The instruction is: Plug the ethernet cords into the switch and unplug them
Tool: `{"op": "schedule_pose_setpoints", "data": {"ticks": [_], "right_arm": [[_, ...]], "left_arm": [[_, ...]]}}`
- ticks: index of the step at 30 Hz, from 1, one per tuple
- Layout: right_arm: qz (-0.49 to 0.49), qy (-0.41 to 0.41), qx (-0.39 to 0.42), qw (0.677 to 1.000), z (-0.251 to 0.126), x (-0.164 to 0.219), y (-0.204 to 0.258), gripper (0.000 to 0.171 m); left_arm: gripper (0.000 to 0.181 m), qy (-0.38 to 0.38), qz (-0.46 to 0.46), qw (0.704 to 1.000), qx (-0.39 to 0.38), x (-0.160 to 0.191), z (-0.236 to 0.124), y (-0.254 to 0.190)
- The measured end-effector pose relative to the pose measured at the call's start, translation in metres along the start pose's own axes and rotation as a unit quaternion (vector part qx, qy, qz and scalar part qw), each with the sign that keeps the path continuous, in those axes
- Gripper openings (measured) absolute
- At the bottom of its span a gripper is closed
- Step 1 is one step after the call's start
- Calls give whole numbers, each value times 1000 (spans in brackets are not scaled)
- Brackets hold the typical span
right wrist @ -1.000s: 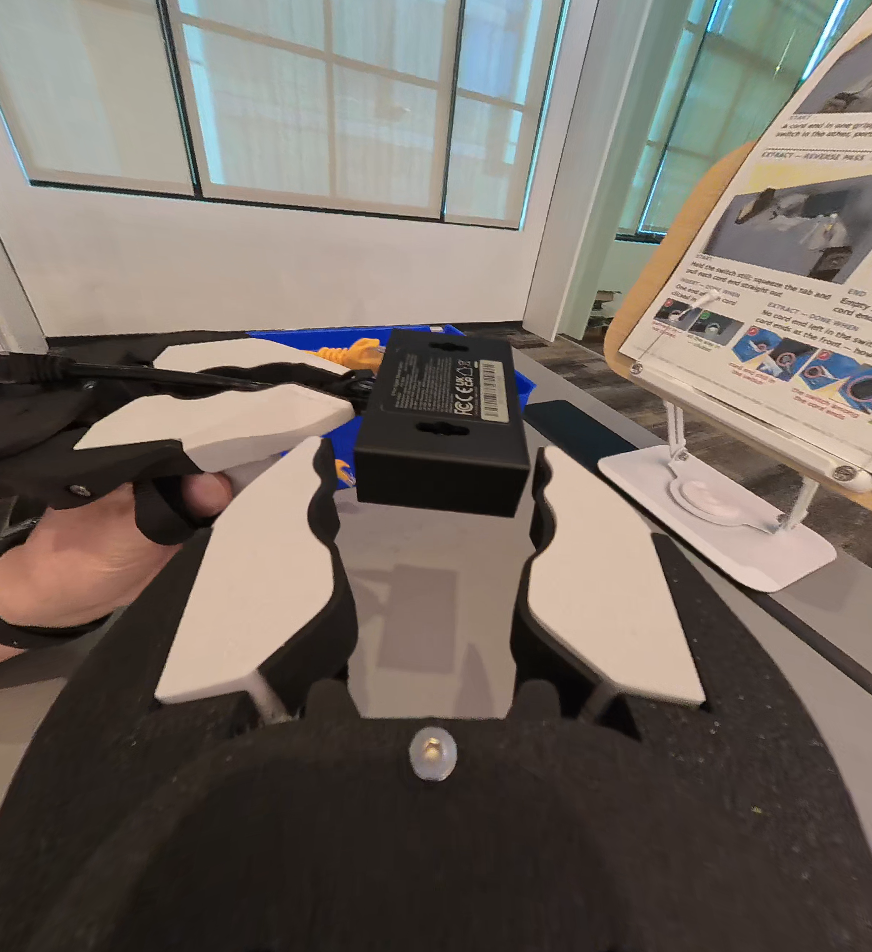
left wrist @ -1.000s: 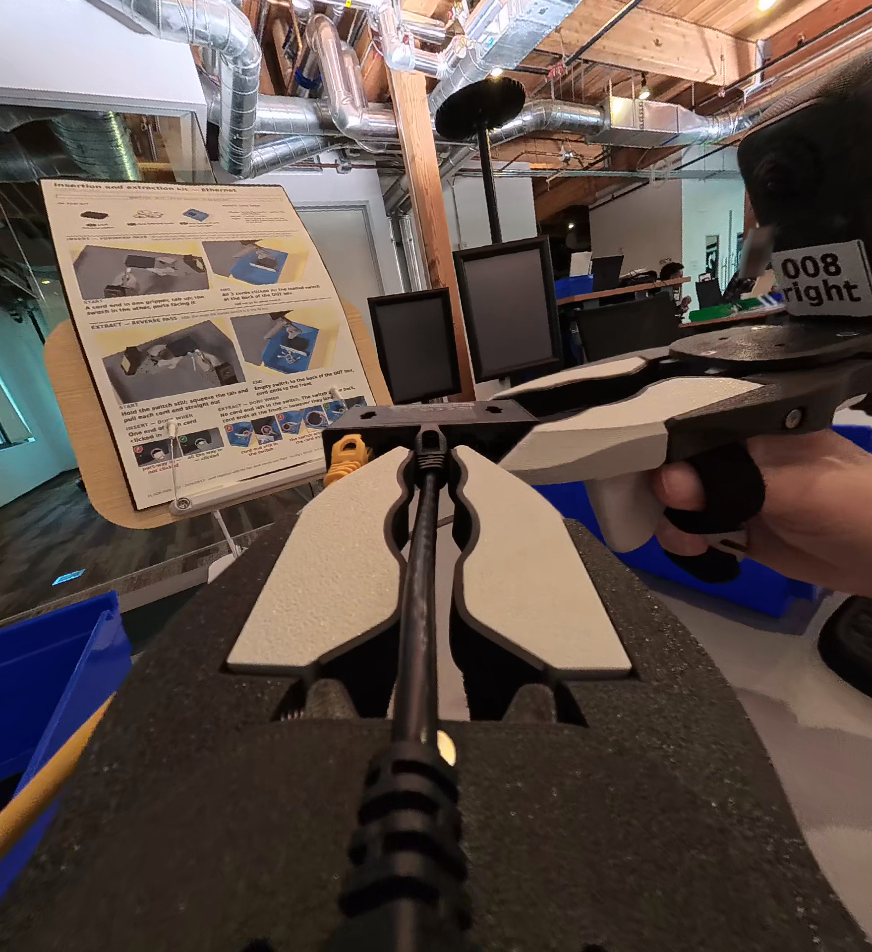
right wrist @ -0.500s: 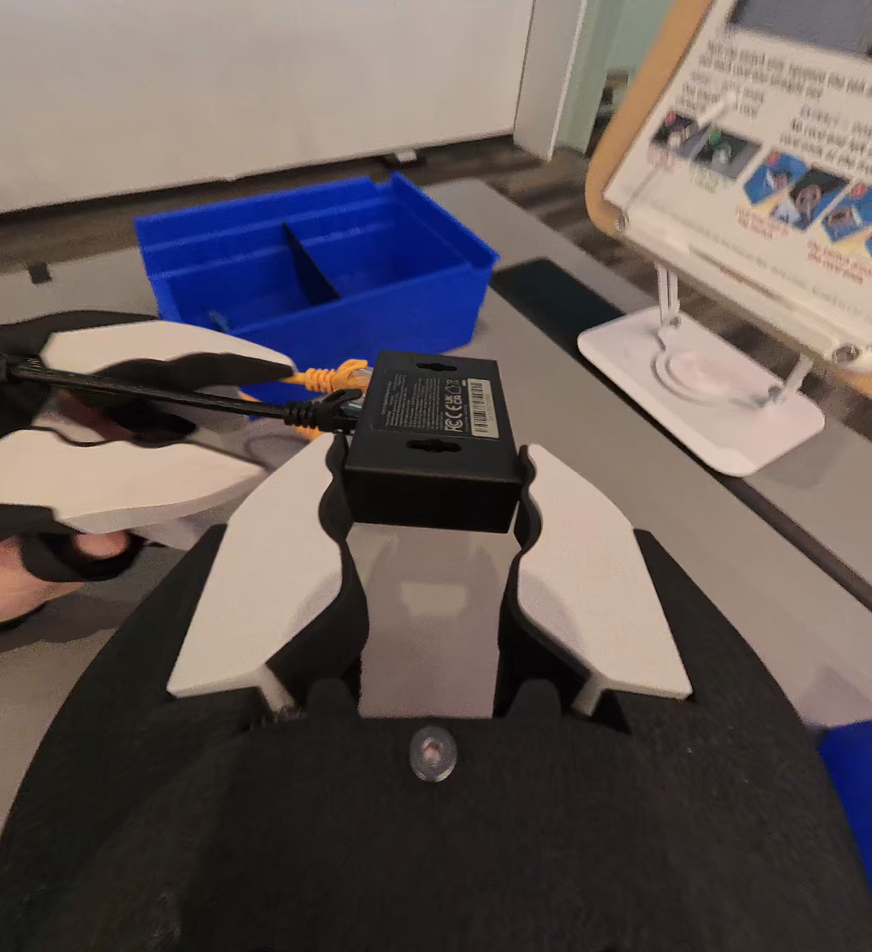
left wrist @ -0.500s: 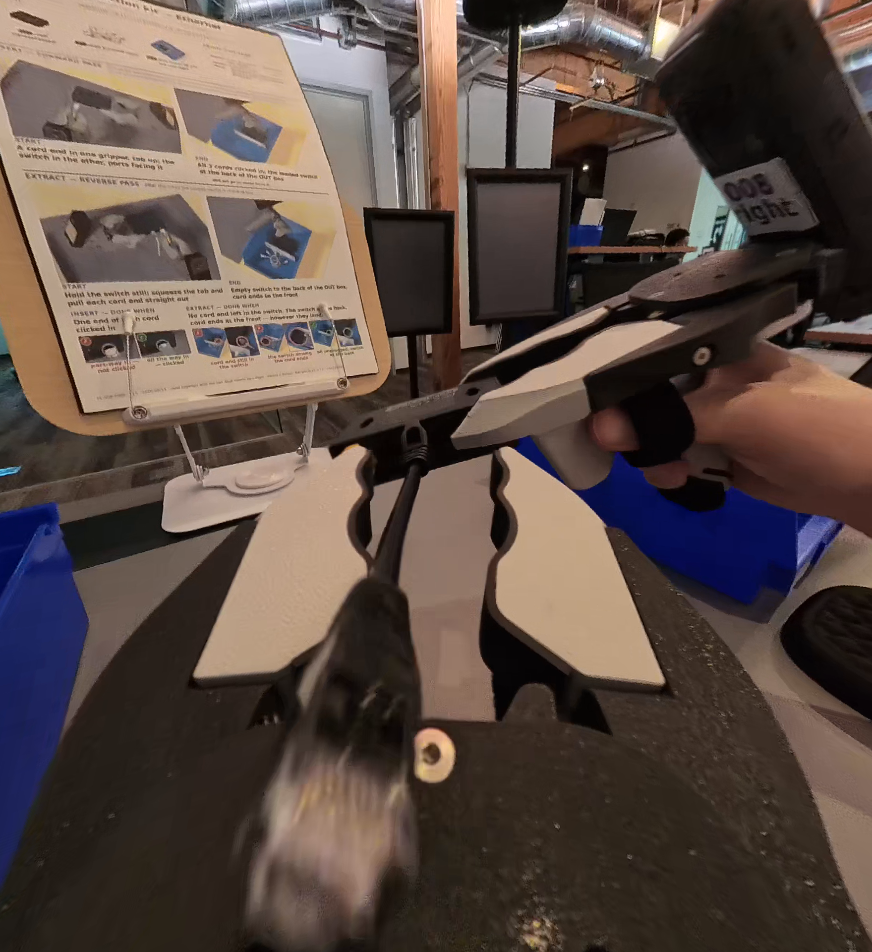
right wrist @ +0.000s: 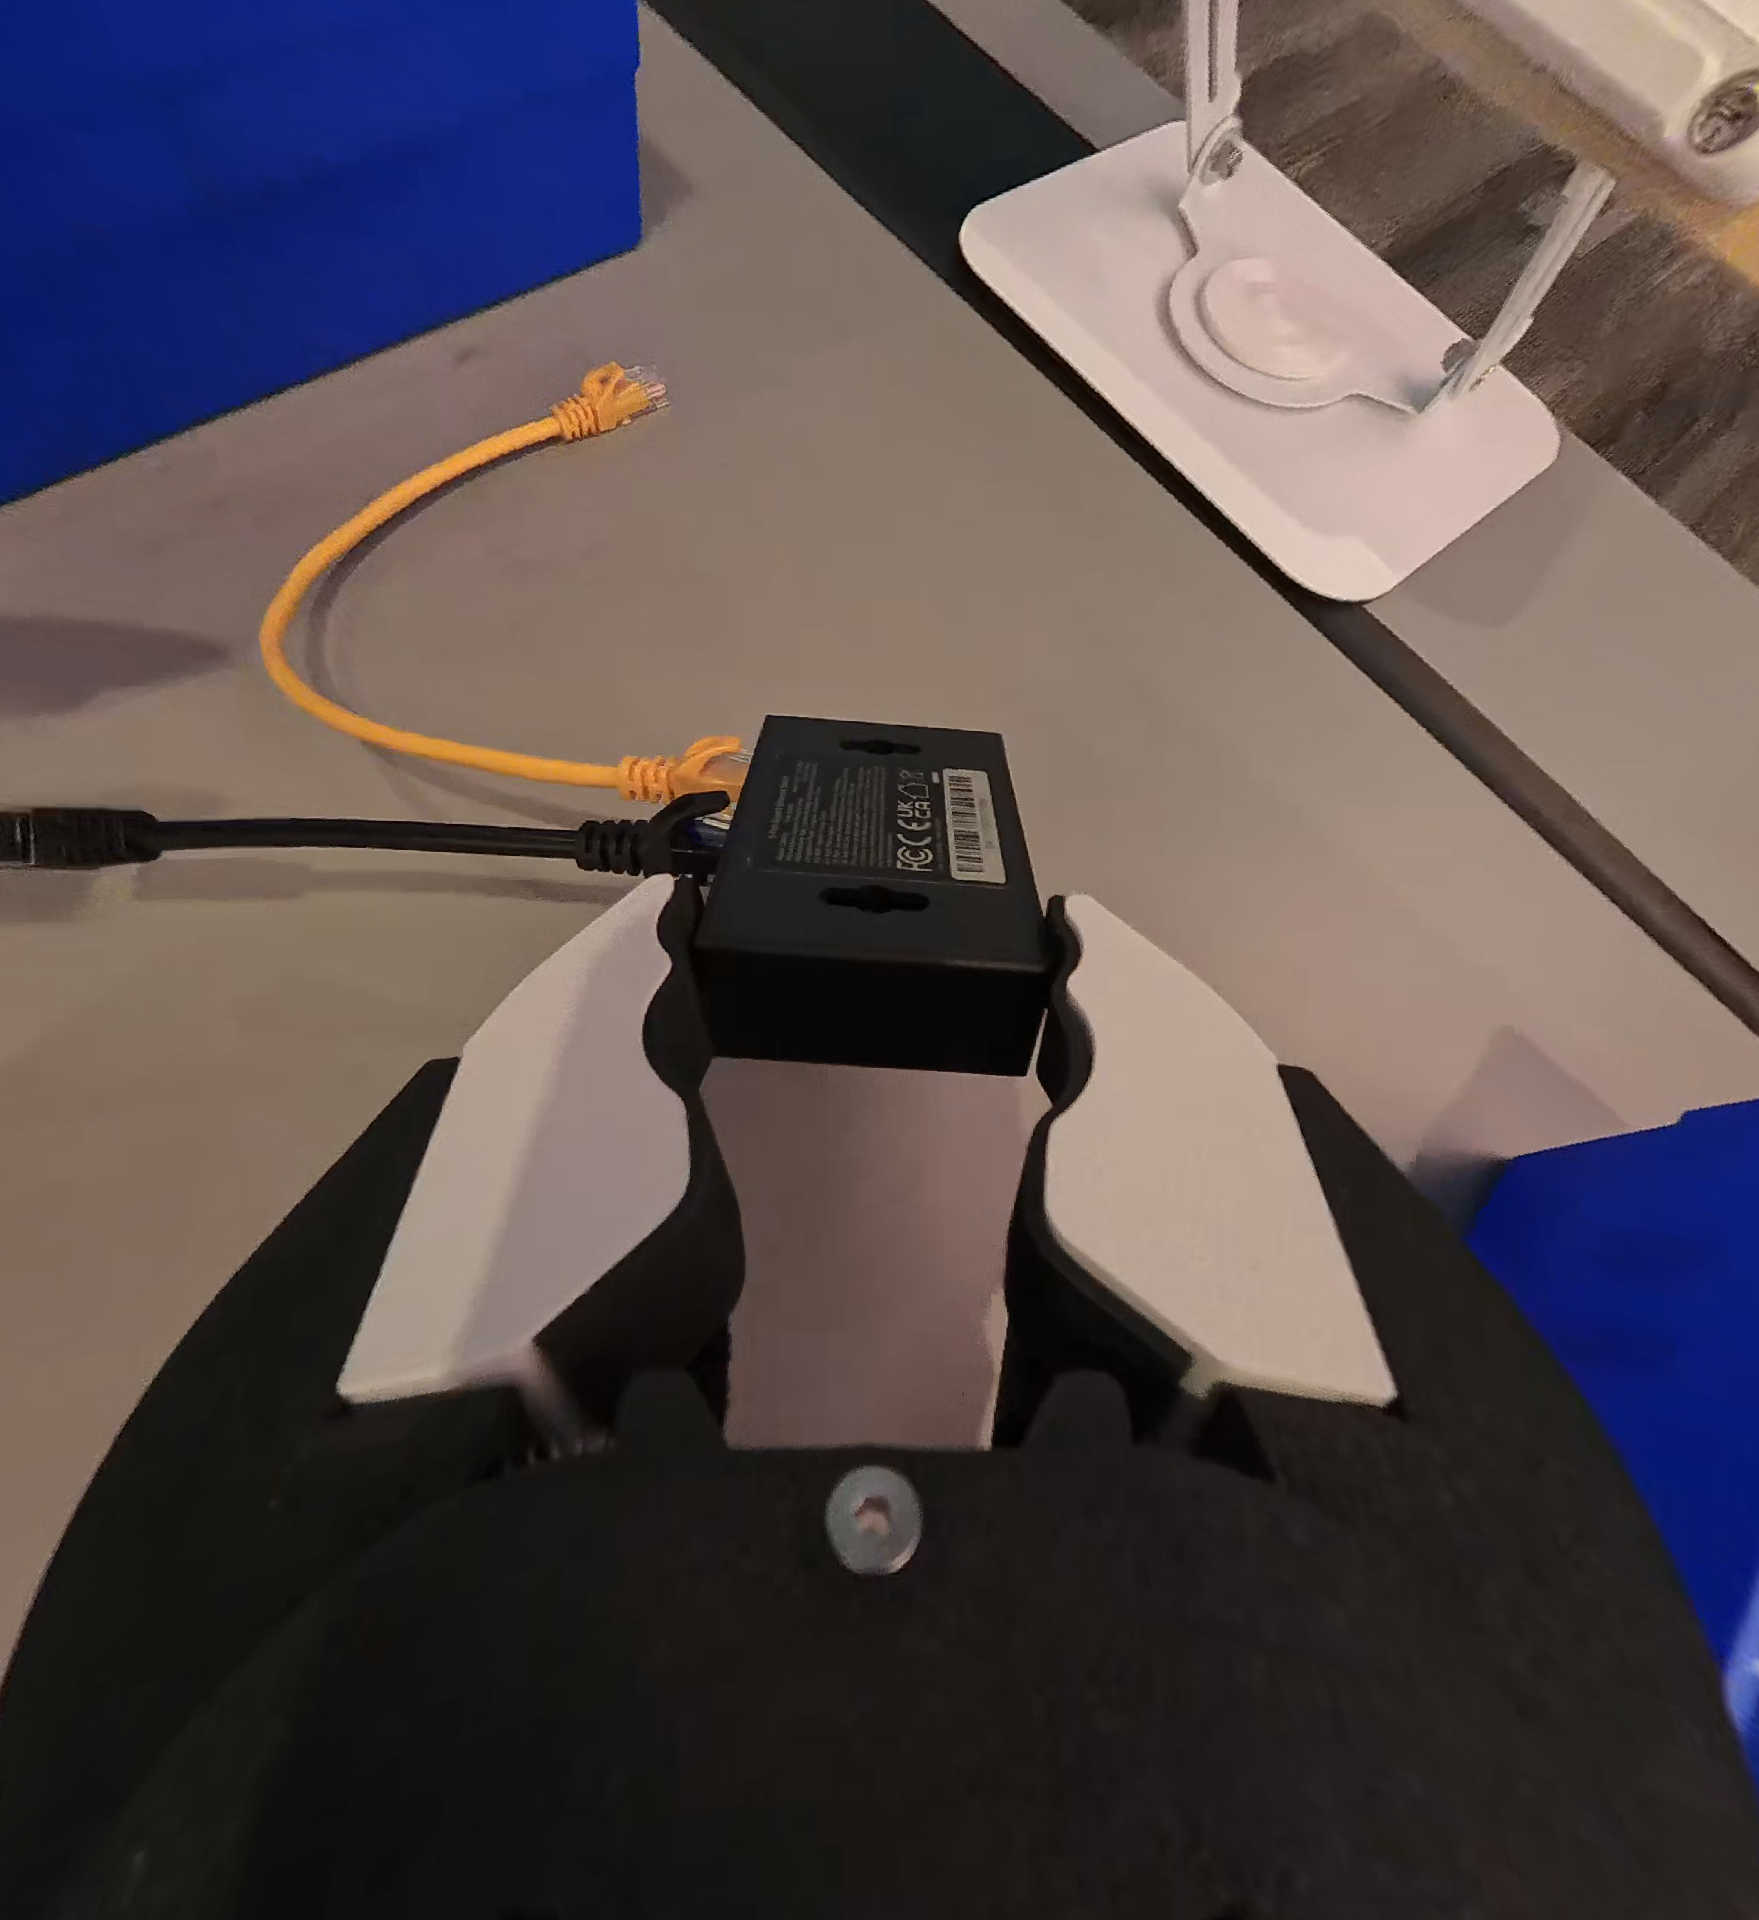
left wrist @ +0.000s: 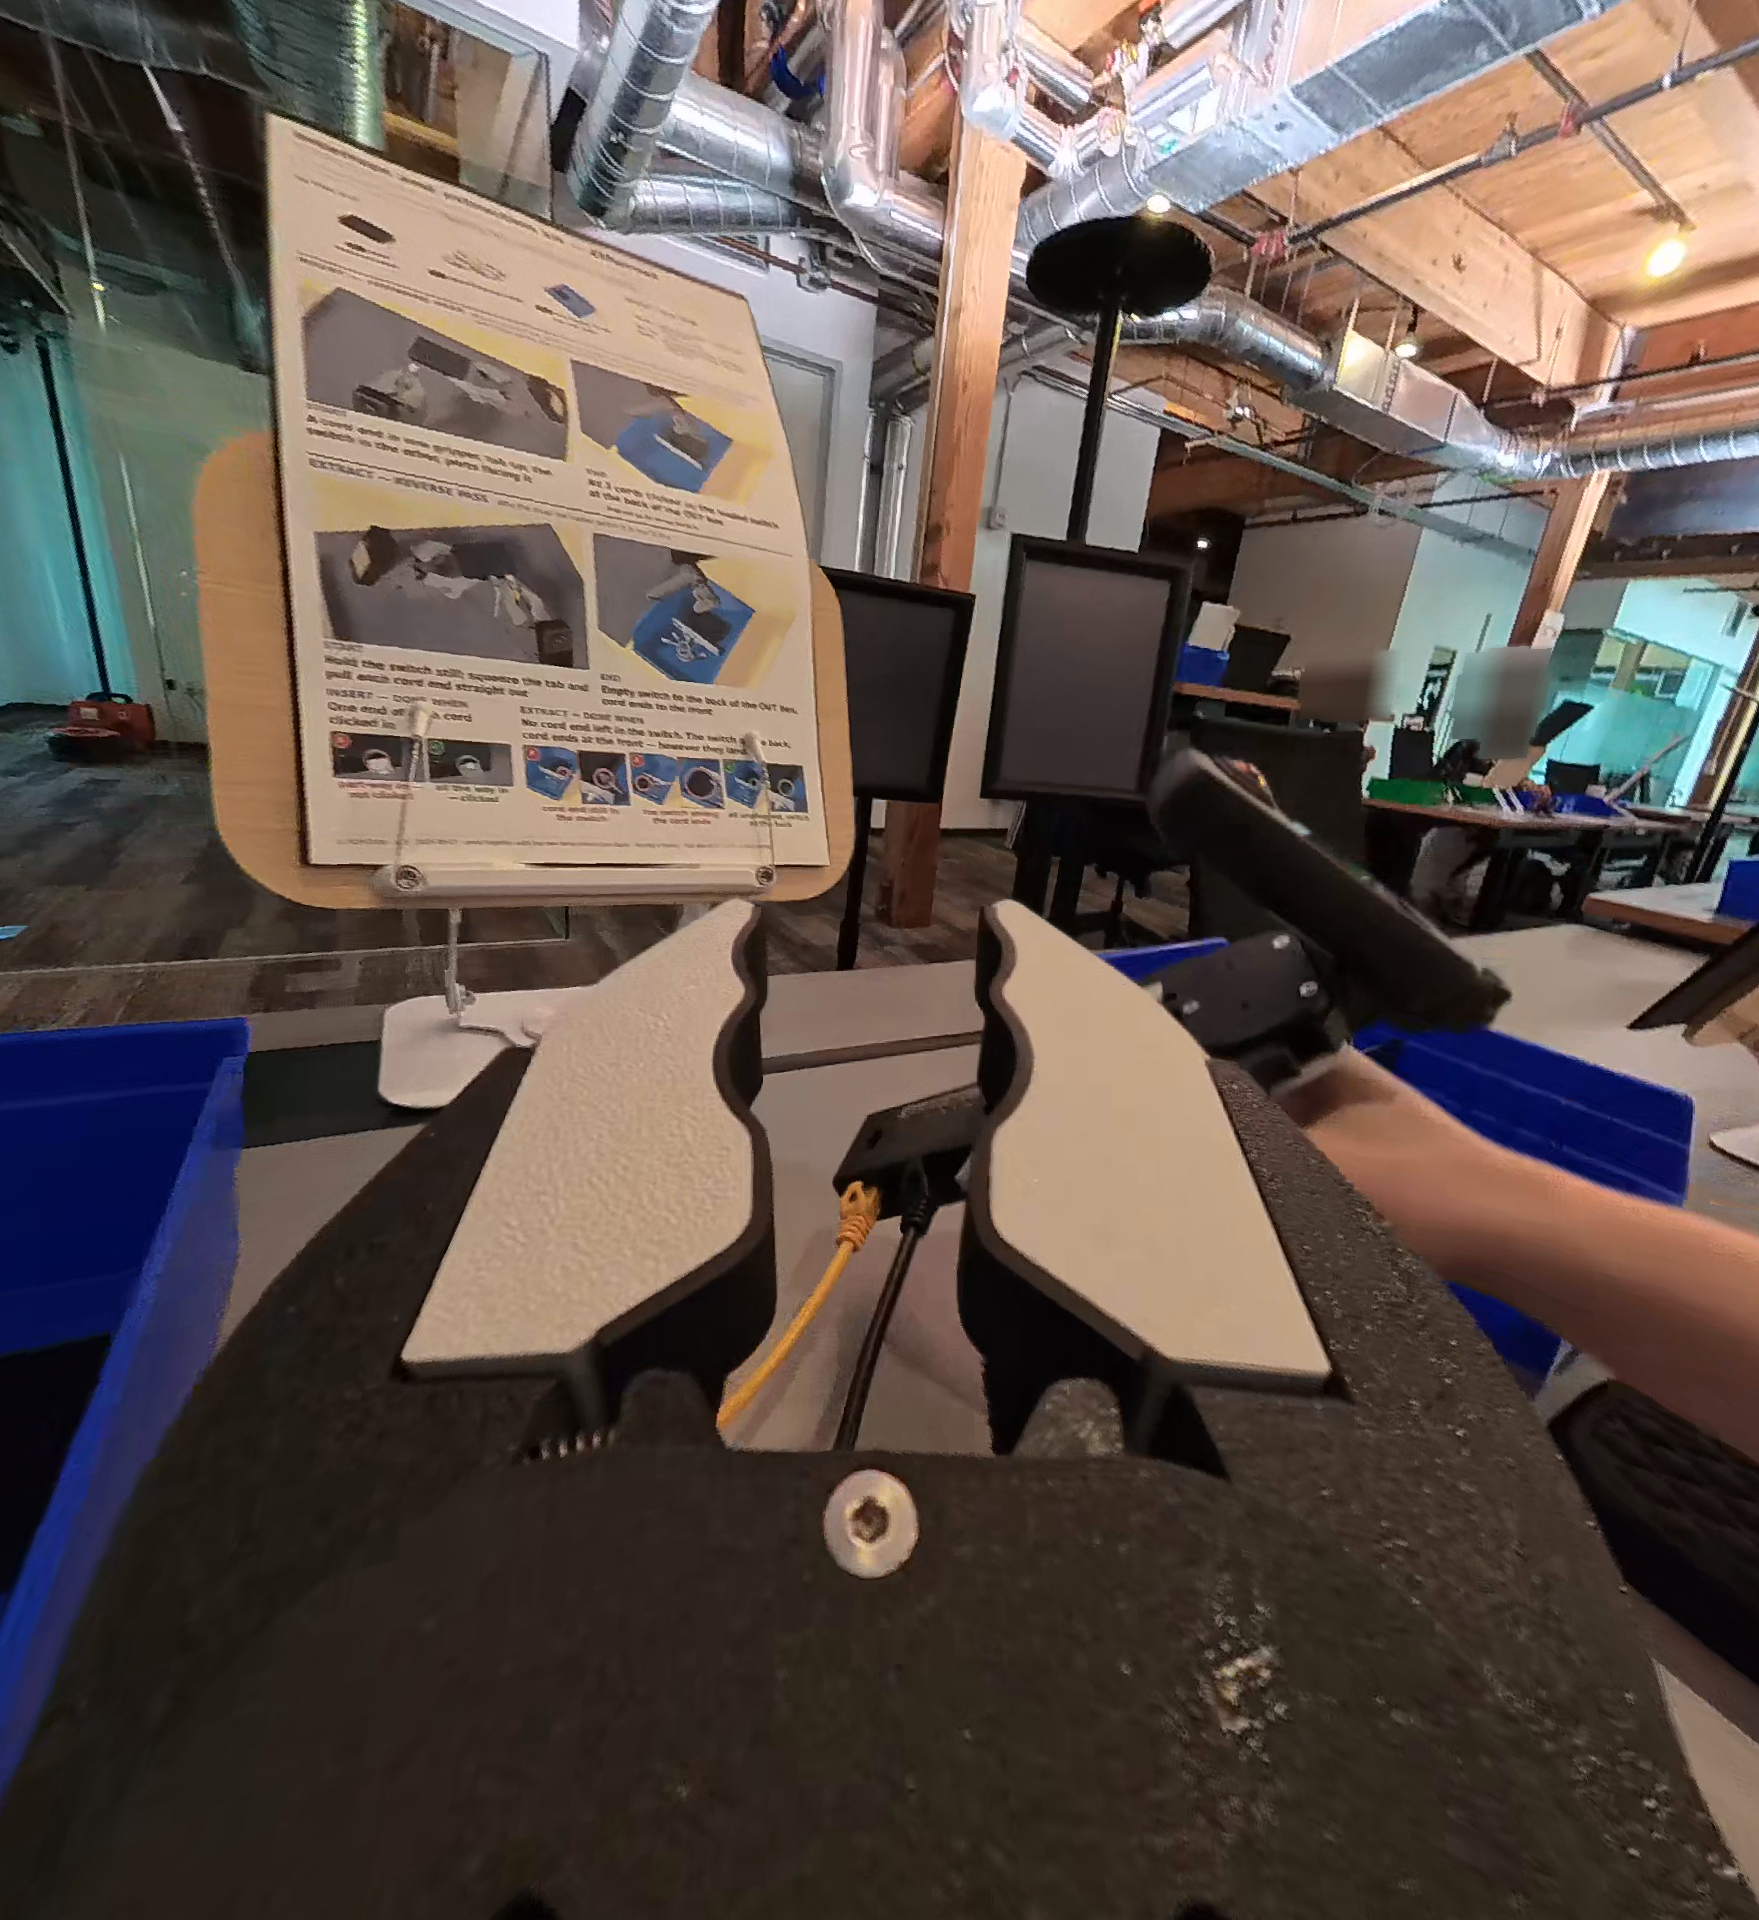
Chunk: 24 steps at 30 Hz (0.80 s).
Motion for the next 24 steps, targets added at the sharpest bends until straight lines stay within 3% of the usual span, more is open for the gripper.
{"op": "schedule_pose_setpoints", "data": {"ticks": [11,18,21,24], "right_arm": [[13,-13,14,1000,46,40,3,61],[38,32,1,999,54,55,3,61],[59,8,-9,998,47,52,4,66],[69,-19,-4,997,34,49,4,76]], "left_arm": [[38,20,0,999,-44,2,-1,23],[38,32,19,998,-48,6,2,20],[39,40,13,998,-43,4,1,23],[39,60,-8,998,-18,-19,-14,29]]}}
Point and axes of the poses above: each gripper's, where its closed fingertips meet, z out along the fingers, x out of its underside, y = z × x across the jaws, the point moved 4 cm from there along -z, back along the fingers, and after that the axes turned 5 degrees about y, right-handed, at the moved point
